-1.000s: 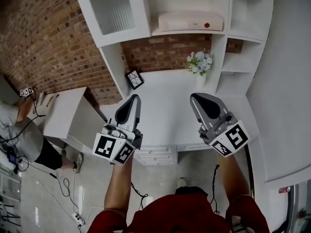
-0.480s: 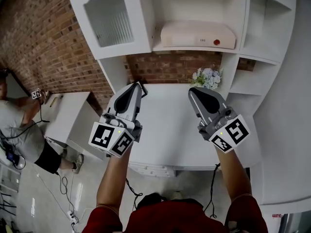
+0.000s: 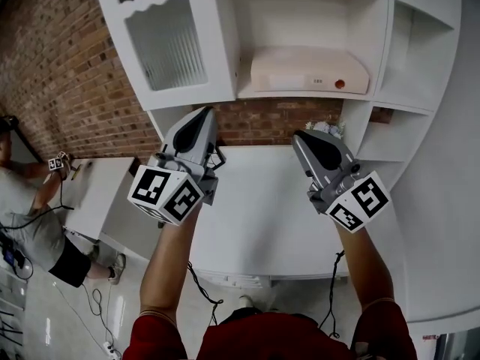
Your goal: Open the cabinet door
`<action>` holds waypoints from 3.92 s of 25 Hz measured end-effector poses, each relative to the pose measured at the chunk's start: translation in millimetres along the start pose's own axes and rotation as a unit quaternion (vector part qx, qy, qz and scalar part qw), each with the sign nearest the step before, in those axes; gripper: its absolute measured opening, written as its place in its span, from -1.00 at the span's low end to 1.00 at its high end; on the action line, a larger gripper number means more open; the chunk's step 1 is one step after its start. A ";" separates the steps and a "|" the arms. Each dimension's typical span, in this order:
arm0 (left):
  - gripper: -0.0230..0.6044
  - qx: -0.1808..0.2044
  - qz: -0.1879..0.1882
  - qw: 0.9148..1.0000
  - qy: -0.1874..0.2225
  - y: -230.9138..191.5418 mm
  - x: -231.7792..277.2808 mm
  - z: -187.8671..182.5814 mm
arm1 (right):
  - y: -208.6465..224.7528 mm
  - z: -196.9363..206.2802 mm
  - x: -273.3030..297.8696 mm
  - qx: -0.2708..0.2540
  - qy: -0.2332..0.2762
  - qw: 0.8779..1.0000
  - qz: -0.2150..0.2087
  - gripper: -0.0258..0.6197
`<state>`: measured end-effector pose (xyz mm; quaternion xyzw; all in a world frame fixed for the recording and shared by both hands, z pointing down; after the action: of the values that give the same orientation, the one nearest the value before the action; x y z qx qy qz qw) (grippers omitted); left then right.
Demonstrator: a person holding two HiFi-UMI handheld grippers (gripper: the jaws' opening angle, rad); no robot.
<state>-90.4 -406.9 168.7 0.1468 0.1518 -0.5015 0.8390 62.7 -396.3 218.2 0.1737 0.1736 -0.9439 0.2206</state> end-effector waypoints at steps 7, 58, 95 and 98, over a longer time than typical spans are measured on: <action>-0.92 0.012 0.016 1.000 0.011 -42.5 42.6 -24.4 | 16.6 -13.5 41.8 -0.052 -0.014 0.998 0.010 -0.88; -0.49 0.199 -0.093 0.975 0.040 -111.4 226.5 -139.7 | 114.5 -22.2 76.8 -0.100 -0.039 0.994 -0.012 -0.88; -0.65 0.224 -0.113 0.968 0.035 -89.9 151.1 -176.0 | 92.1 -36.4 44.1 -0.059 -0.002 0.995 -0.080 -0.88; -0.66 0.193 -0.106 0.975 0.046 -87.8 131.1 -187.4 | 81.4 -42.0 43.8 -0.042 0.012 0.995 -0.094 -0.88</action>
<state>-129.3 -476.5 -63.0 0.3114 0.1051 -0.5998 0.7295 75.2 -463.6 143.2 0.1582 0.2307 -0.9503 0.1362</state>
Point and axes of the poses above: the fingertips, and each gripper's own axes: x forward along the fingers, y to its right, z out of its underside, the point moved 1 cm from there along -x, backward along the fingers, and after that the axes turned 5 degrees about -z, right-handed, at the moved point
